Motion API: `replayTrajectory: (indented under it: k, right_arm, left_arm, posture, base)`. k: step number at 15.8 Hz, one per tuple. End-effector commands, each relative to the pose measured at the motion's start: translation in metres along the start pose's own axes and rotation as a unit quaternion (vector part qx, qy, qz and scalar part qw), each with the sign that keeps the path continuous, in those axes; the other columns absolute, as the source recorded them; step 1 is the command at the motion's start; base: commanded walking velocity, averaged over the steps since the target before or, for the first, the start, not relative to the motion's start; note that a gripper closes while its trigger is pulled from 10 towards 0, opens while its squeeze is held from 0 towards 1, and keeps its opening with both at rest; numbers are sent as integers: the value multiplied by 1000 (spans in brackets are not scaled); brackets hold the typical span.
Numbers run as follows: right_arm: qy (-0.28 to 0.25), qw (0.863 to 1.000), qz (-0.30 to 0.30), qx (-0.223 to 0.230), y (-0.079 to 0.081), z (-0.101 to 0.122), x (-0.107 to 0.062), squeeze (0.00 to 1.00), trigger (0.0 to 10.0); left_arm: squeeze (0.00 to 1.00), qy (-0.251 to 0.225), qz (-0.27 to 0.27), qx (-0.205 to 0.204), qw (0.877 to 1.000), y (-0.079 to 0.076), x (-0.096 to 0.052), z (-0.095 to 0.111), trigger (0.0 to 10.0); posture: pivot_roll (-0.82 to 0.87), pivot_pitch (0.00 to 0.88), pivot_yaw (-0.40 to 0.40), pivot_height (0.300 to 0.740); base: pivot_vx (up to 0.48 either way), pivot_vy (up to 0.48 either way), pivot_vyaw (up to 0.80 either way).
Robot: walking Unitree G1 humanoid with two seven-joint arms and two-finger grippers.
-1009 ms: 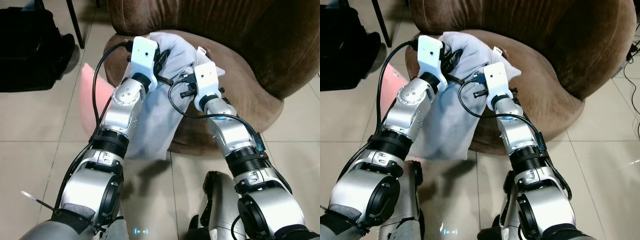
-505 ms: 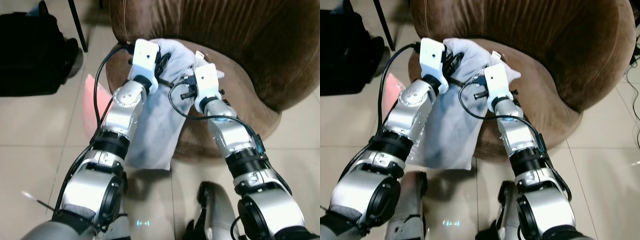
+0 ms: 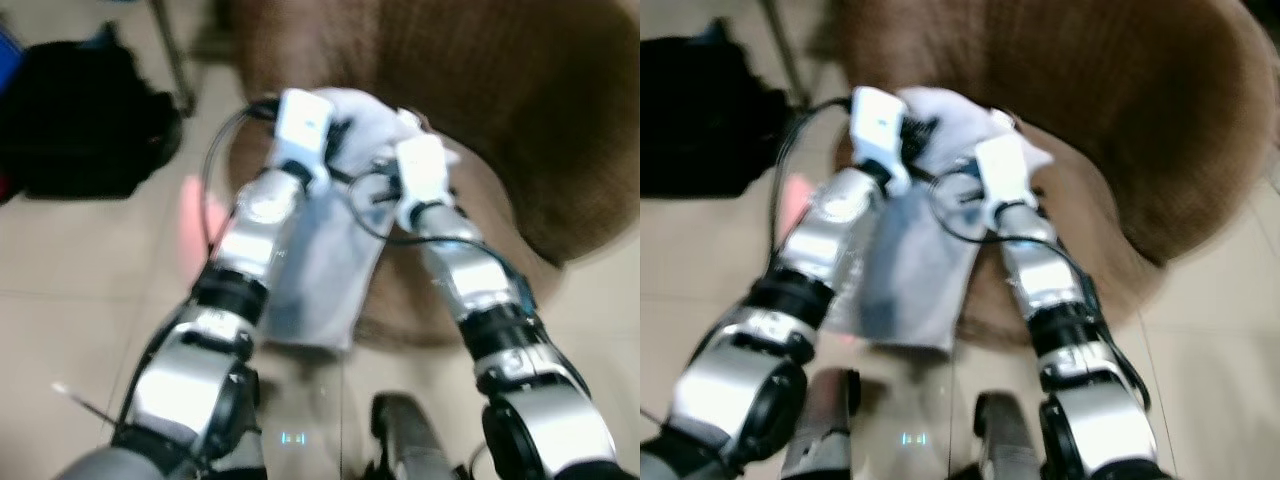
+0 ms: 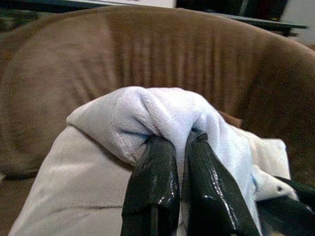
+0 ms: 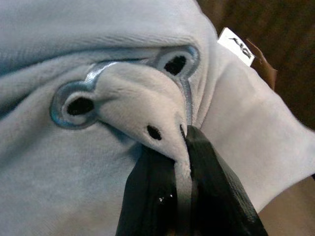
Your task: Move the pillow to the sofa from floor
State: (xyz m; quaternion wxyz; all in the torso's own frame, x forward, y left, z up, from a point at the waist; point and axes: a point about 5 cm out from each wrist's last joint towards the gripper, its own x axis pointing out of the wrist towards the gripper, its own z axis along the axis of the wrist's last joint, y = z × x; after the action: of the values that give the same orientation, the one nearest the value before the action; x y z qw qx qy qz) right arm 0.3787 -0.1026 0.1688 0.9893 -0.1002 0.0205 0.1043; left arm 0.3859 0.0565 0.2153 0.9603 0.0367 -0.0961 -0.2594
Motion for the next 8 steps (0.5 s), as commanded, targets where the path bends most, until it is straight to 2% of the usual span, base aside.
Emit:
replayTrajectory:
  k: [1,6,8]
  right_arm:
    - [-46,999,10,4,7,23,2,0,10000]
    - [-44,999,8,5,8,20,2,0,10000]
    - [-49,999,2,0,7,20,2,0,10000]
  left_arm:
    - [0,7,-24,12,1000,-7,1,-1,10000]
    - [0,1,-30,18,999,-8,2,3,10000]
    - [0,0,-29,18,999,-8,3,4,10000]
  posture:
    - [55,161,-82,688]
    - [60,141,-78,738]
    - [59,141,-78,740]
  base:
    - [0,0,0]
    - [0,0,0]
    - [0,0,0]
